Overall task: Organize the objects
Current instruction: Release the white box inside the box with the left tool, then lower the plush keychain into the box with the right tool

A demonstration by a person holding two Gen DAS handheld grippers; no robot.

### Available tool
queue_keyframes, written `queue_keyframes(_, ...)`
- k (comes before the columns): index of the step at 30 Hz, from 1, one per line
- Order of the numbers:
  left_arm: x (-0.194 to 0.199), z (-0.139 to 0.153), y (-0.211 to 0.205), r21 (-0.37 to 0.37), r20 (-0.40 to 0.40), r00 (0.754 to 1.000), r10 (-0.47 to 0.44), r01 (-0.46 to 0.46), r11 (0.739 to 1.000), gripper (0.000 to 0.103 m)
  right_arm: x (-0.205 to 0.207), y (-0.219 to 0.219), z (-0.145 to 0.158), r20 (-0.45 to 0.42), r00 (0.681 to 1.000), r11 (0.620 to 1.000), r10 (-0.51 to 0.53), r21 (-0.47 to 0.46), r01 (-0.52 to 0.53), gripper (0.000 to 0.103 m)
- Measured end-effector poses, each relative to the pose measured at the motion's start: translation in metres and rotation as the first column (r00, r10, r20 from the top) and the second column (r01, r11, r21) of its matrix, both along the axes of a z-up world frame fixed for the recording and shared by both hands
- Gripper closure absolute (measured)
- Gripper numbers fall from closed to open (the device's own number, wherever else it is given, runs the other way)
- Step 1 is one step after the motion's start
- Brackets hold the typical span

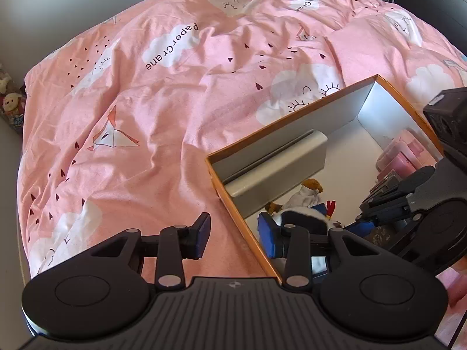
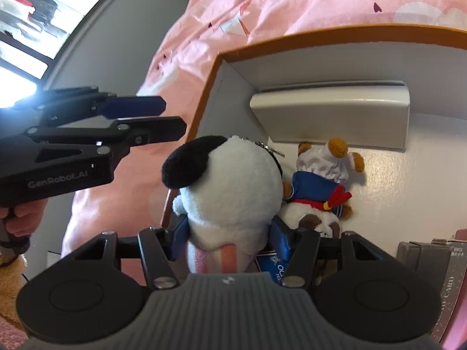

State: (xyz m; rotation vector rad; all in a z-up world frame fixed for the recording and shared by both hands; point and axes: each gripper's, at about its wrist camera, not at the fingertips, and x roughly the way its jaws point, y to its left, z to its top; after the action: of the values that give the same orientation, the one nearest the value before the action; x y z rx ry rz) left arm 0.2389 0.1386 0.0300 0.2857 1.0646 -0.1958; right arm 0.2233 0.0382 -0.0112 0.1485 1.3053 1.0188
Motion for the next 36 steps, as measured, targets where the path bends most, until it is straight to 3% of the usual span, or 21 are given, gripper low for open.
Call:
queue_keyframes(5, -0.007, 0.001, -0.009, 0.009, 0.037, 0.999, -0.029, 0.029, 1.0, 0.054, -0.004, 0.015, -0.004, 0.038, 0.998, 0.996, 0.048, -0.074, -0.045, 0.042)
queue_keyframes(9, -0.015, 0.012, -0.023, 0.007, 0.082, 0.986, -0.142, 0.142, 0.99, 0.06, -0.012, 0.02, 0.002, 0.123, 0.985, 0.99, 0.119, -0.093, -0.108, 0.038)
queue_keyframes(15, -0.024, 0.009, -0.047, 0.05, 0.048, 0.956, -0.288, 0.286, 0.957, 0.06, -0.026, 0.008, 0.024, 0.273, 0.934, 0.972, 0.228, -0.112, -0.205, 0.035)
queue_keyframes(20, -0.021, -0.001, -0.058, 0.068, -0.027, 0.939, -0.342, 0.343, 0.937, 0.058, -0.029, -0.016, 0.045, 0.395, 0.876, 0.96, 0.278, -0.142, -0.241, 0.034)
queue_keyframes(22, -0.021, -0.007, -0.066, 0.096, -0.039, 0.928, -0.371, 0.373, 0.923, 0.05, -0.024, -0.022, 0.042, 0.405, 0.865, 0.954, 0.295, -0.179, -0.241, 0.034)
queue_keyframes(27, -0.015, -0.026, -0.081, 0.18, -0.079, 0.903, -0.421, 0.429, 0.885, 0.046, -0.009, -0.022, 0.024, 0.341, 0.879, 0.937, 0.334, -0.222, -0.27, 0.034)
queue_keyframes(33, -0.008, -0.043, -0.089, 0.207, -0.172, 0.881, -0.441, 0.47, 0.858, 0.046, -0.01, -0.011, 0.004, 0.296, 0.883, 0.923, 0.363, -0.246, -0.297, 0.03)
queue_keyframes(36, -0.006, -0.044, -0.09, 0.2, -0.188, 0.878, -0.44, 0.473, 0.858, 0.046, -0.01, -0.004, -0.005, 0.285, 0.879, 0.912, 0.382, -0.27, -0.309, 0.029)
